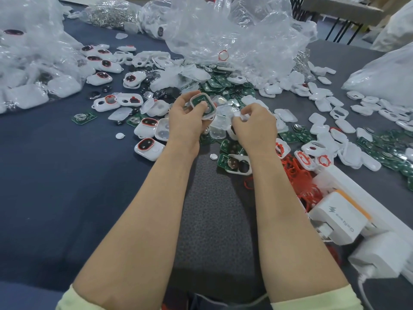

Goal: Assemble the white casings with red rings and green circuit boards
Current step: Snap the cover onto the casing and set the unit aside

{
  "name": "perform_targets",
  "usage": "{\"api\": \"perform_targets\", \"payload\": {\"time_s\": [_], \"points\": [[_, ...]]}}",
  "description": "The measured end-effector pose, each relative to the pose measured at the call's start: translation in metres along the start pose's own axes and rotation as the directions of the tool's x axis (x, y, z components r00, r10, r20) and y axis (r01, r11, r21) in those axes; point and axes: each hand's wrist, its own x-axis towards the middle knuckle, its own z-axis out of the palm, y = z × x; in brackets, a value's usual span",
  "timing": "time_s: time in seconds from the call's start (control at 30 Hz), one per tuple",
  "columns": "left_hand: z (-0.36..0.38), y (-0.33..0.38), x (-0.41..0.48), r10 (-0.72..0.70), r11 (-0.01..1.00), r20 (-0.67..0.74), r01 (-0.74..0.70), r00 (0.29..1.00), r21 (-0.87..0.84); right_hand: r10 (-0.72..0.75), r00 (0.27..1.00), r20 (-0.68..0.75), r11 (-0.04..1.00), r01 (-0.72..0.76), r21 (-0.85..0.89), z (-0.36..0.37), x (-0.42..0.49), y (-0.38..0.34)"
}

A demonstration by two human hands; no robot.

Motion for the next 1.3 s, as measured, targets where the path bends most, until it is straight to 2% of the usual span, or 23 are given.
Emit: {"api": "perform_targets", "payload": {"time_s": [0.07, 0.27, 0.4, 0.57, 0.67, 0.77, 1.03, 1.3], "points": [[0.0, 0.0, 0.0, 0.013, 1.0, 0.007, -0.013, 1.0, 0.006, -0.001, 0.999, 0.037, 0.999, 0.002, -0.034, 0.001, 0.001, 0.001], [0.0, -0.001, 0.001, 0.031, 0.999, 0.011, -0.032, 0.999, 0.039, 0.014, 0.999, 0.031, 0.996, -0.011, -0.087, 0.004, 0.002, 0.004], [0.0, 0.0, 0.001, -0.003, 1.0, 0.004, 0.003, 1.0, -0.006, 0.013, 0.999, -0.047, 0.999, -0.011, 0.034, -0.001, 0.001, 0.003], [0.001, -0.001, 0.002, -0.006, 1.0, -0.045, 0.006, 0.999, 0.003, -0.132, 0.98, -0.149, 0.938, 0.172, 0.301, -0.005, -0.01, -0.023], [0.002, 0.0, 0.003, -0.004, 1.0, -0.065, 0.003, 0.998, -0.024, -0.208, 0.971, -0.119, 0.906, 0.237, 0.352, 0.001, -0.018, -0.039], [0.002, 0.0, 0.004, -0.032, 0.998, -0.072, 0.028, 0.997, -0.058, -0.252, 0.962, -0.107, 0.905, 0.274, 0.326, 0.007, -0.023, -0.044], [0.002, 0.001, -0.001, -0.023, 0.998, -0.054, 0.019, 0.998, -0.057, -0.046, 0.985, -0.168, 0.897, 0.115, 0.427, 0.001, -0.015, -0.032], [0.001, -0.001, 0.0, 0.03, 1.0, -0.042, -0.03, 0.999, -0.006, -0.019, 0.991, -0.133, 0.892, 0.077, 0.446, 0.002, -0.015, -0.031]]}}
